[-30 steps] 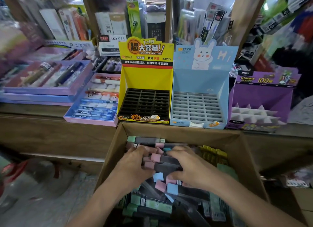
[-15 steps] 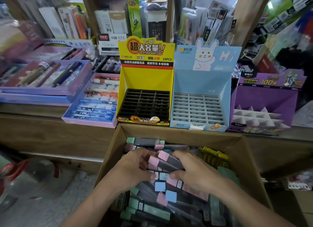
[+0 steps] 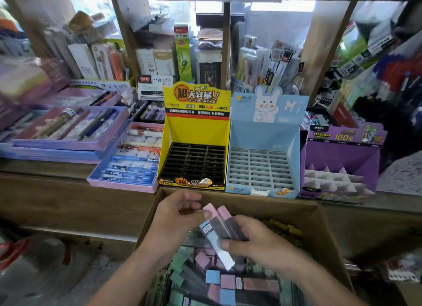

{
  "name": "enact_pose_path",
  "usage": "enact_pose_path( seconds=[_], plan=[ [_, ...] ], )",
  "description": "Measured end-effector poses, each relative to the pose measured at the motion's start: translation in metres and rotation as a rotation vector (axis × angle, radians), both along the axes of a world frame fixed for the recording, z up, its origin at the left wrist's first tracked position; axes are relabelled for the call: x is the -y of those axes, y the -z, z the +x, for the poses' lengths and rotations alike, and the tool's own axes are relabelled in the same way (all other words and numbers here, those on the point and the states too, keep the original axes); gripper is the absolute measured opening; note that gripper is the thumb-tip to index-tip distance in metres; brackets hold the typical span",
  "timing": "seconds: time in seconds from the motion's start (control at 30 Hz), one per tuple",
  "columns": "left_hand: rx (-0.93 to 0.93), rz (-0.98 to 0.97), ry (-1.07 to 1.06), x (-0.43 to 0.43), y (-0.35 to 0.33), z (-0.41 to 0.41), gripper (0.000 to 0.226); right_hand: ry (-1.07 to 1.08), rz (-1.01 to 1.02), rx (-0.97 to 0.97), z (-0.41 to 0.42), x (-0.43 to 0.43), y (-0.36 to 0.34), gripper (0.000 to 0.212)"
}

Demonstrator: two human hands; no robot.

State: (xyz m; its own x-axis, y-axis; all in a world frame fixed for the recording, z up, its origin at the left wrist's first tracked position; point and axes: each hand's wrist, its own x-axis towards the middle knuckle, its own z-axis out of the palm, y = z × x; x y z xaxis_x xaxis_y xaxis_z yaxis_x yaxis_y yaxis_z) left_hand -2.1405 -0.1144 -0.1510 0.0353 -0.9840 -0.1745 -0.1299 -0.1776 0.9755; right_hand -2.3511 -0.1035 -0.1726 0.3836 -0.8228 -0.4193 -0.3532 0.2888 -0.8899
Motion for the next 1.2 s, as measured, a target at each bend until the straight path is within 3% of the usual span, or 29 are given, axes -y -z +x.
enact_pose_path(
  seconds=[0.23, 0.4, 0.5, 0.57, 0.77, 0.87, 0.93, 1.03, 1.1, 1.2],
  plan=[
    [-0.100, -0.054, -0.169, 0.003, -0.009, -0.026, 0.032, 0.182, 0.037, 0.158, 0.003, -0.005, -0.006, 0.048],
    [-0.183, 0.036, -0.260, -0.005, -0.021, -0.041, 0.050, 0.270, 0.010, 0.262, 0.006, -0.005, -0.020, 0.052],
    [-0.394, 0.214, -0.117, -0.011, -0.021, -0.055, 0.020, 0.264, -0.037, 0.276, 0.008, -0.003, -0.032, 0.048],
    [-0.450, 0.277, -0.109, -0.013, -0.017, -0.065, 0.006, 0.233, -0.070, 0.249, 0.010, -0.001, -0.039, 0.041],
    [-0.485, 0.227, -0.227, -0.002, -0.016, -0.071, 0.008, 0.154, -0.195, 0.184, 0.009, 0.006, -0.045, 0.033],
    [-0.388, 0.154, -0.238, 0.001, -0.012, -0.067, 0.042, 0.278, -0.235, 0.115, 0.005, 0.005, -0.041, 0.026],
    [-0.280, 0.141, -0.254, 0.004, -0.007, -0.065, 0.035, 0.387, -0.217, 0.079, 0.002, 0.006, -0.039, 0.024],
    [-0.294, 0.104, -0.312, 0.009, -0.001, -0.053, 0.018, 0.393, -0.370, -0.072, -0.009, 0.005, -0.047, 0.037],
    [-0.425, 0.112, -0.223, 0.014, 0.001, -0.048, 0.022, 0.399, -0.378, -0.102, -0.016, 0.015, -0.062, 0.046],
    [-0.390, 0.040, -0.215, 0.021, 0.006, -0.048, 0.029, 0.336, -0.402, -0.122, -0.022, 0.034, -0.083, 0.039]
  ],
)
